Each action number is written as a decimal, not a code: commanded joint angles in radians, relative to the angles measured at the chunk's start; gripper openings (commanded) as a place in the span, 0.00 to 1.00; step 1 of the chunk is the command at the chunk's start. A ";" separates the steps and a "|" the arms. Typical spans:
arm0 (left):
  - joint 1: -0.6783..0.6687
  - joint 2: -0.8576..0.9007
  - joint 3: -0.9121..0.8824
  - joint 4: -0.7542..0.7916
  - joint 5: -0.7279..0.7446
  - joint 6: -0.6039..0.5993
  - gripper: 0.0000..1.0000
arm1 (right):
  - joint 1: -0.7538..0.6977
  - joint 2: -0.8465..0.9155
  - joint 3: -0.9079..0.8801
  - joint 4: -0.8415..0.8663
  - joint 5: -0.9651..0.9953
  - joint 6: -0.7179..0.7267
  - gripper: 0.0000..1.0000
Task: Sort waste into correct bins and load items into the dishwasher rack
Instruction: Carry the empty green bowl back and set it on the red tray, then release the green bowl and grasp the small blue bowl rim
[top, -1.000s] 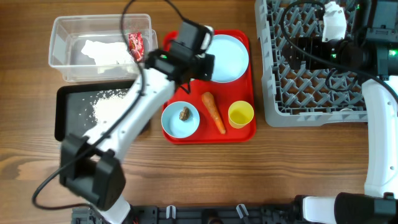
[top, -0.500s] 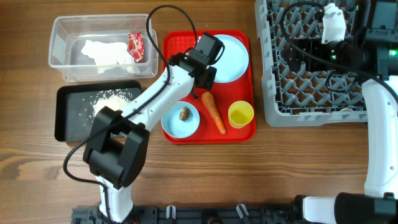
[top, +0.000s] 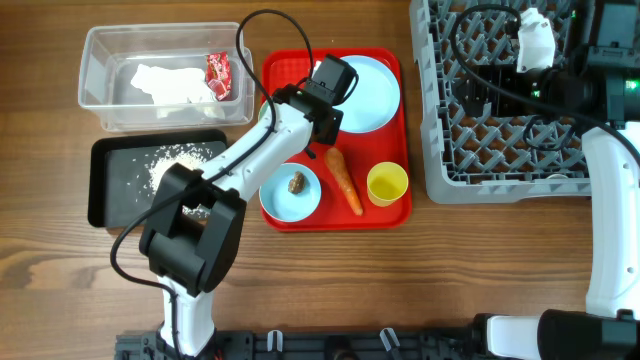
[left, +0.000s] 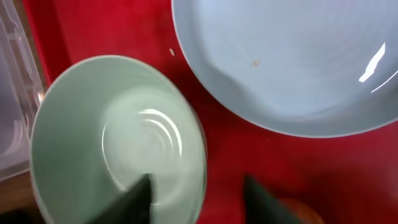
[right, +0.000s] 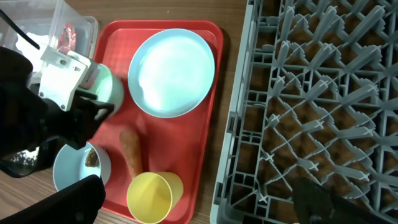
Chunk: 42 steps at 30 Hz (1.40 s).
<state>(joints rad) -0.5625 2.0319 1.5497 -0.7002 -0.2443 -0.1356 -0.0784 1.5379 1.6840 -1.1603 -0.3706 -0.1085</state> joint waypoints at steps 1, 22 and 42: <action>0.003 0.010 0.014 0.001 -0.019 0.001 0.73 | -0.002 0.016 0.009 -0.004 0.012 0.003 1.00; -0.036 -0.283 0.025 -0.076 0.143 -0.007 0.85 | -0.002 0.016 0.009 -0.004 0.012 0.006 1.00; -0.049 -0.251 -0.037 -0.275 0.166 -0.187 0.85 | -0.002 0.016 0.009 -0.001 0.012 0.007 1.00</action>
<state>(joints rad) -0.6037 1.7508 1.5639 -0.9691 -0.0940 -0.3023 -0.0784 1.5383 1.6840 -1.1629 -0.3656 -0.1085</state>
